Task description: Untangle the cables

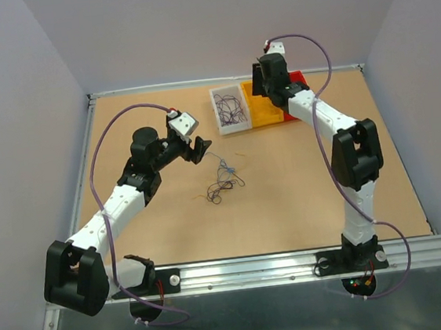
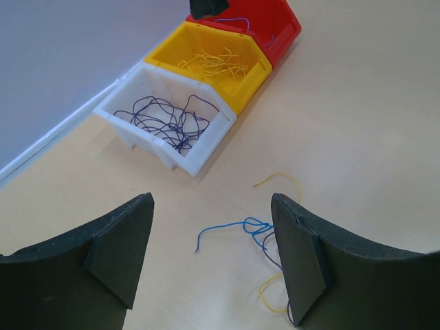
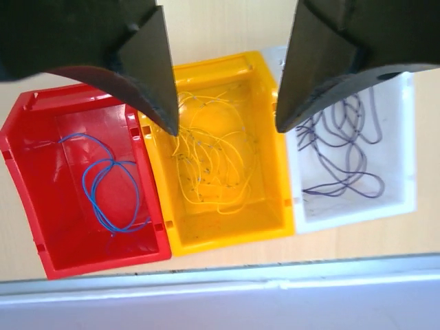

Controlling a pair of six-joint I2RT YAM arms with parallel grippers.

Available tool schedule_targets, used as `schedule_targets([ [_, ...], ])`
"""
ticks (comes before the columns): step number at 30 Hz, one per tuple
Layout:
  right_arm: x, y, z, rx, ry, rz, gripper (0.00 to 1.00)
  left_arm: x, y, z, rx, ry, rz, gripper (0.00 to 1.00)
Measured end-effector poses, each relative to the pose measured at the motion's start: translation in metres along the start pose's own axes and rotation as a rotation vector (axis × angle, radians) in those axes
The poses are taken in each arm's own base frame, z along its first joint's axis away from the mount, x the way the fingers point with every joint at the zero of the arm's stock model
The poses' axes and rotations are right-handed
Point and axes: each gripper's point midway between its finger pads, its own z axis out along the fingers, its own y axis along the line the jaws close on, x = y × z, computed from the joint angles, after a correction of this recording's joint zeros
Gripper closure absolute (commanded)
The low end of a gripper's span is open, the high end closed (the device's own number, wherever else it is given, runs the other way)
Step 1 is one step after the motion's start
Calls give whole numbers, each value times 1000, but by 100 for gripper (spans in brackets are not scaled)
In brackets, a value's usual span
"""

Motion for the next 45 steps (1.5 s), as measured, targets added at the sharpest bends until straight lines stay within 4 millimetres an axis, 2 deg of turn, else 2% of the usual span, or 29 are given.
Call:
schedule_targets([
  [1,-7,0,-9,-11,-11,5,24,0,0,0,0,0,1,19],
  [3,-14,3,-25,-60,-20,14,17,0,0,0,0,0,4,19],
  [5,-10,6,-39,-111,-4,13,14,0,0,0,0,0,5,19],
  [8,14,18,-62,-211,47,-15,17,0,1,0,-5,1,5,19],
  [11,55,35,-87,-295,124,-64,24,1,2,0,-13,3,5,19],
  [13,86,48,-104,-352,184,-97,32,1,3,0,-17,4,5,19],
  [17,148,66,-128,-421,302,-136,37,1,3,0,-18,4,5,19],
  [20,181,61,-133,-408,366,-122,36,1,3,0,-19,4,5,19],
  [22,190,58,-133,-393,383,-105,37,1,4,0,-19,4,5,19],
  [28,187,66,-126,-383,354,-40,43,1,4,0,-22,5,5,19],
  [31,197,71,-118,-381,363,-18,50,1,4,0,-22,4,5,19],
  [33,206,73,-113,-379,378,-13,50,1,4,0,-22,4,5,19],
  [39,227,75,-106,-370,420,-9,61,1,4,0,-22,5,5,19],
  [40,227,76,-106,-372,418,-5,71,1,4,0,-22,5,5,19],
  [42,225,79,-106,-380,413,1,85,1,4,0,-22,5,5,19],
  [44,224,82,-107,-392,409,5,97,1,4,0,-22,5,5,19],
  [45,223,83,-107,-398,407,6,99,1,4,0,-22,5,5,19],
])
